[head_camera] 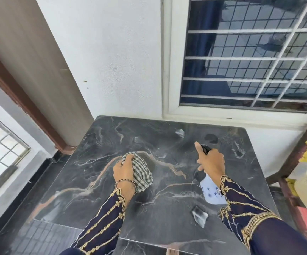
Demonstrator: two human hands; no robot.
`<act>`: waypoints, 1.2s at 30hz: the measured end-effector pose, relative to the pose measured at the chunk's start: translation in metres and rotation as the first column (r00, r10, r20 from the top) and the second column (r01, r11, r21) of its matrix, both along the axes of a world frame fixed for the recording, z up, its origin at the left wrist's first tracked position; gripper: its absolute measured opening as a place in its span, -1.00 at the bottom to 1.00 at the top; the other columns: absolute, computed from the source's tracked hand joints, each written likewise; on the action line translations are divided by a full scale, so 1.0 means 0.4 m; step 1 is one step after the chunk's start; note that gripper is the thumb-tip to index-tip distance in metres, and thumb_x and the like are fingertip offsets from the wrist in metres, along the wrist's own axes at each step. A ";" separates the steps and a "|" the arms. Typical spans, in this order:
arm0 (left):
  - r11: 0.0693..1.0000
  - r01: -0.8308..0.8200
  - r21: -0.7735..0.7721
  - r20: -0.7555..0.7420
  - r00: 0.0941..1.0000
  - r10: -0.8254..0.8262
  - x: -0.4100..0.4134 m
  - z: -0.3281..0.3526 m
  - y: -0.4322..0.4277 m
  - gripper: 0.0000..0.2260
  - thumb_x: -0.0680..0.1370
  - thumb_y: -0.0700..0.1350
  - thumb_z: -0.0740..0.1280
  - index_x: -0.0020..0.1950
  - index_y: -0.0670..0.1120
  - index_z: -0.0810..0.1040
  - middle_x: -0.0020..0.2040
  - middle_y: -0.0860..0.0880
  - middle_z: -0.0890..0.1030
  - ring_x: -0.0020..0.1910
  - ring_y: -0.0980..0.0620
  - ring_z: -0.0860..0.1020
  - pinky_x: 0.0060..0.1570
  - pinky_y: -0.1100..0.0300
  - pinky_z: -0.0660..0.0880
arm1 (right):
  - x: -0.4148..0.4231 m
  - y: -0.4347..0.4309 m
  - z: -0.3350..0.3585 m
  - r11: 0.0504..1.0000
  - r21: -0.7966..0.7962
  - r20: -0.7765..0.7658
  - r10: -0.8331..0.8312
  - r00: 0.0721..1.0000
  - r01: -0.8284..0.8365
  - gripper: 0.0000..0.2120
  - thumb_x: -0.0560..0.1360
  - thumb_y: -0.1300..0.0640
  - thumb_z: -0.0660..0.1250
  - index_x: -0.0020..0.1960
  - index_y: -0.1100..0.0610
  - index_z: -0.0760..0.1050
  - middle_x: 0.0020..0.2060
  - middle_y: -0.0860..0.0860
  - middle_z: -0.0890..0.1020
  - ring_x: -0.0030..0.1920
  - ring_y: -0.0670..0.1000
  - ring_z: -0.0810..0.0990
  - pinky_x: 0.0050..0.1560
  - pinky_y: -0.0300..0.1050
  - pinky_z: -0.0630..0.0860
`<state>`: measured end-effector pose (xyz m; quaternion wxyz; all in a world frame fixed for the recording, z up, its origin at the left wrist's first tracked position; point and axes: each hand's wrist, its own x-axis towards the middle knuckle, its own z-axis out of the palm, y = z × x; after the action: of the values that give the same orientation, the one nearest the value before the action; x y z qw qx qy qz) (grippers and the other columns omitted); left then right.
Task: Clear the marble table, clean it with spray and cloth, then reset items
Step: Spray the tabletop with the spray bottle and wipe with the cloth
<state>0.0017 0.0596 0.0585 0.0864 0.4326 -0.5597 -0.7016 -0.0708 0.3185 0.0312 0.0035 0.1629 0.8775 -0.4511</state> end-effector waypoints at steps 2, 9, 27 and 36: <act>1.000 -0.019 0.007 -0.022 1.000 0.019 0.059 0.014 0.000 -0.60 0.34 0.05 0.45 0.07 -0.17 0.61 0.09 -0.23 0.65 0.00 -0.13 0.62 0.20 -0.12 0.53 | 0.067 0.000 -0.001 0.999 -0.031 0.000 0.032 0.999 -0.032 -0.32 0.48 -0.43 0.24 -0.23 0.22 0.63 -0.47 0.03 0.68 -0.57 0.00 0.64 -0.25 0.09 0.68; 0.998 -0.058 -0.007 -0.042 0.997 0.058 0.228 0.035 0.001 -0.36 0.27 0.09 0.45 0.24 -0.25 0.53 0.20 -0.25 0.60 0.14 -0.20 0.61 0.22 -0.13 0.53 | 0.293 0.004 -0.055 0.994 0.080 -0.008 0.075 0.997 -0.074 -0.30 0.45 -0.45 0.24 -0.33 0.21 0.58 -0.39 0.11 0.67 -0.27 0.16 0.68 -0.14 0.01 0.62; 0.997 0.056 -0.044 0.017 0.998 -0.055 0.345 -0.007 0.160 -0.50 0.36 0.07 0.45 0.17 -0.23 0.57 0.14 -0.20 0.63 0.06 -0.16 0.63 0.17 -0.06 0.56 | 0.586 0.158 -0.101 0.998 -0.025 0.128 0.056 0.990 -0.053 -0.29 0.35 -0.51 0.27 -0.18 0.18 0.60 -0.48 -0.01 0.69 -0.59 0.00 0.60 -0.56 -0.19 0.51; 0.994 0.090 -0.062 0.041 0.995 -0.088 0.304 -0.039 0.277 -0.76 0.39 0.05 0.45 -0.18 -0.07 0.49 -0.10 -0.07 0.58 -0.16 -0.07 0.56 -0.04 0.16 0.51 | 0.601 0.258 -0.132 0.989 0.147 0.111 -0.014 0.994 -0.002 -0.25 0.40 -0.52 0.21 -0.41 0.18 0.58 -0.55 0.02 0.64 -0.49 -0.01 0.65 -0.30 -0.03 0.63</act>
<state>0.1232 0.1704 0.0430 0.0580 0.4177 -0.6022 -0.6779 0.1697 0.4218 -0.0218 0.0391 0.1903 0.9063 -0.3753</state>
